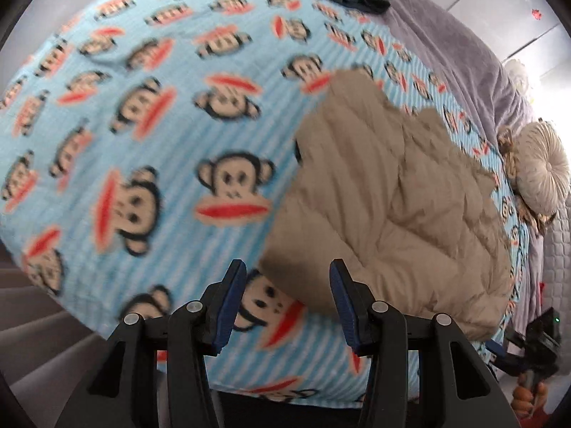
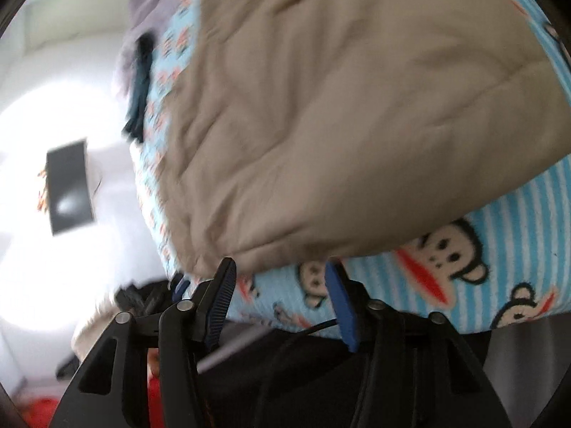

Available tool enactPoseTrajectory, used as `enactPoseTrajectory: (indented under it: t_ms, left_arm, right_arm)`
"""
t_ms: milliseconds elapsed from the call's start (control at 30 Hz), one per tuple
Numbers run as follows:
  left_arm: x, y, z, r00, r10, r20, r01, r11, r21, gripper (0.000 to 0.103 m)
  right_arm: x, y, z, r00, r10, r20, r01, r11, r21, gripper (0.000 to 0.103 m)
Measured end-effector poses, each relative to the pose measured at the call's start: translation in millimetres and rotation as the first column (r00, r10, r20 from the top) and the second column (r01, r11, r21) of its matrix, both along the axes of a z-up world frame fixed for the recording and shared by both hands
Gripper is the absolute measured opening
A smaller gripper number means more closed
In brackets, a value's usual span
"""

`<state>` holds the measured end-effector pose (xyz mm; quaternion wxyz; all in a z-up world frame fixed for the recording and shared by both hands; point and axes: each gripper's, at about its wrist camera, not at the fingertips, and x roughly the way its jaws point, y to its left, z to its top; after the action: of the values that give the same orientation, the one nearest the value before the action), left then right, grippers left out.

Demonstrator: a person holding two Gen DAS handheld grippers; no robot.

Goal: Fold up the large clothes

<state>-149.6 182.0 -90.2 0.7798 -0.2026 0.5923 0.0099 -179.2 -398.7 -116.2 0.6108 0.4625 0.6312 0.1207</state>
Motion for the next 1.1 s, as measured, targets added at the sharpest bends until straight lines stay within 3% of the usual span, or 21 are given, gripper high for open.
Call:
enactPoseTrajectory:
  t_ms: [67, 200, 367, 467, 633, 833, 867, 900, 933, 967, 1100]
  left_arm:
    - [7, -1, 9, 1.0, -0.004, 0.028, 0.004, 1.0, 0.0, 0.05]
    - [30, -24, -4, 0.998, -0.06, 0.021, 0.061, 0.998, -0.033, 0.05]
    - [46, -52, -51, 0.986, -0.149, -0.07, 0.154, 0.985, 0.077, 0.05]
    - [49, -46, -72, 0.982, -0.149, -0.117, 0.156, 0.986, 0.053, 0.05]
    - [56, -50, -58, 0.971, -0.204, -0.126, 0.217, 0.97, 0.109, 0.05]
    - [63, -48, -37, 0.969, -0.229, -0.097, 0.241, 0.96, 0.143, 0.051]
    - [65, -47, -35, 0.968, -0.231, -0.095, 0.242, 0.96, 0.142, 0.054]
    - [64, -47, -33, 0.968, -0.232, -0.095, 0.244, 0.959, 0.142, 0.065]
    - [65, -47, -31, 0.969, -0.23, -0.092, 0.241, 0.959, 0.147, 0.092]
    - [64, -47, -26, 0.972, -0.225, -0.067, 0.233, 0.959, 0.162, 0.098]
    - [63, -48, -19, 0.97, -0.238, -0.045, 0.242, 0.954, 0.176, 0.098]
  right_arm:
    - [8, 6, 14, 0.998, 0.037, 0.045, -0.038, 0.999, 0.015, 0.049]
    - [32, 30, 32, 0.992, 0.09, 0.09, -0.076, 0.986, -0.15, 0.049]
    - [49, 46, 8, 0.991, 0.136, 0.002, -0.126, 0.92, -0.372, 0.047]
    - [44, 51, -9, 0.985, 0.167, -0.043, -0.168, 0.871, -0.462, 0.046]
    - [47, 66, -15, 0.975, 0.209, -0.077, -0.216, 0.802, -0.557, 0.049]
    - [77, 87, -4, 0.98, 0.163, -0.114, -0.199, 0.789, -0.581, 0.049]
    - [83, 92, -2, 0.981, 0.158, -0.114, -0.194, 0.787, -0.585, 0.049]
    - [76, 89, 5, 0.982, 0.154, -0.11, -0.189, 0.786, -0.589, 0.049]
    - [75, 89, 8, 0.983, 0.15, -0.106, -0.183, 0.786, -0.59, 0.049]
    - [77, 93, 10, 0.984, 0.145, -0.1, -0.176, 0.787, -0.591, 0.049]
    - [81, 110, 22, 0.988, 0.138, -0.072, -0.153, 0.791, -0.593, 0.049]
